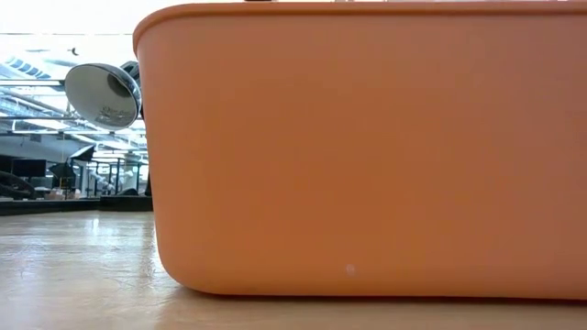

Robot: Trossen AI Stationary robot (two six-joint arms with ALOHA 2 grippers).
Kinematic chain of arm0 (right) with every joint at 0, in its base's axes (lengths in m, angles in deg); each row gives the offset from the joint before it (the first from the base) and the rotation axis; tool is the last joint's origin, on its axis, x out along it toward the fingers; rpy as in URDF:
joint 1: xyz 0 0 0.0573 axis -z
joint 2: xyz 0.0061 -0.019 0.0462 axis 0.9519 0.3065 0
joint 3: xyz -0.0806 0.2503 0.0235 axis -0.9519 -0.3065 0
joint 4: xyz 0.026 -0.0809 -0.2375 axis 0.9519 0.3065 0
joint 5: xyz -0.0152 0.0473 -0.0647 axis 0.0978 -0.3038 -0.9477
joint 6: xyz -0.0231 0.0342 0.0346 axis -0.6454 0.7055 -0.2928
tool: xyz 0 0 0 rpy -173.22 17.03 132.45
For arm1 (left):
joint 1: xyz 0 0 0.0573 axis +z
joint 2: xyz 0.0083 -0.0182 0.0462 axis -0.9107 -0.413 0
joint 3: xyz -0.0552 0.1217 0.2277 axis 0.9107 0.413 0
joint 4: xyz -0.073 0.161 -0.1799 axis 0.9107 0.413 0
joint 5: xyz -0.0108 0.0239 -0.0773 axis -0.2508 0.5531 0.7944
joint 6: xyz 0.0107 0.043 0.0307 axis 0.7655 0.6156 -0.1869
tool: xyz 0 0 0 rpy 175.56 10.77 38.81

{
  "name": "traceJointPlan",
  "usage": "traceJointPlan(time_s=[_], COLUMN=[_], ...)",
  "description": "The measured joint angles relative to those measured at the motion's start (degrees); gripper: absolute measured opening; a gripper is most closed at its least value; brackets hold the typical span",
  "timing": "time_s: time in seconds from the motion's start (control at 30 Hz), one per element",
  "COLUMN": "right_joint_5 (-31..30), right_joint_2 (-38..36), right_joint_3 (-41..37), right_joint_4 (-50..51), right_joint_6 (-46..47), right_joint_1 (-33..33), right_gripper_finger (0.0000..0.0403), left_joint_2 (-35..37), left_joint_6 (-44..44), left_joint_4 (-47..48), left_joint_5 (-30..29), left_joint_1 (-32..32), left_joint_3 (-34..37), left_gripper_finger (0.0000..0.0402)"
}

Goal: Pick & Place Markers
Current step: Put the top black mini marker into the orange bin

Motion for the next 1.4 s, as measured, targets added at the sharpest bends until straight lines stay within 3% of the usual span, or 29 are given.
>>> traceJointPlan(time_s=[0.17, 0.3, 0.47, 0.63, 0.8, 1.0, 1.4], right_joint_5=[0.04, 0.04, 0.02, 0.02, 0.02, 0.02, 0.02], right_joint_2=[-0.01, 0.0, 0.0, 0.01, -0.01, -0.01, 0.01], right_joint_3=[0.01, 0.0, 0.01, -0.01, 0.01, 0.0, -0.01], right_joint_4=[0.06, 0.0, -0.02, -0.02, -0.04, -0.04, -0.04], right_joint_6=[0.01, -0.01, 0.01, 0.01, 0.0, 0.0, 0.01], right_joint_1=[0.0, 0.0, 0.0, 0.0, -0.01, 0.0, 0.0], right_gripper_finger=[0.0011, 0.0011, 0.0011, 0.0011, 0.0011, 0.0011, 0.0011], left_joint_2=[6.57, 10.16, 13.94, 15.15, 14.61, 14.26, 14.07], left_joint_6=[-5.94, -6.32, 1.9, 13.07, 16.51, 19.76, 22.91], left_joint_4=[17.01, 21.27, 14.49, -0.82, -10.35, -20.98, -32.26], left_joint_5=[-8.49, -7.17, 1.57, 19.9, 26.46, 33.18, 33.07], left_joint_1=[4.91, 14.92, 32.14, 47.14, 57.04, 62.71, 63.63], left_joint_3=[0.18, 5.28, 14.85, 24.53, 32.21, 40.49, 48.96], left_gripper_finger=[0.0194, 0.0213, 0.021, 0.0192, 0.0177, 0.0171, 0.017])
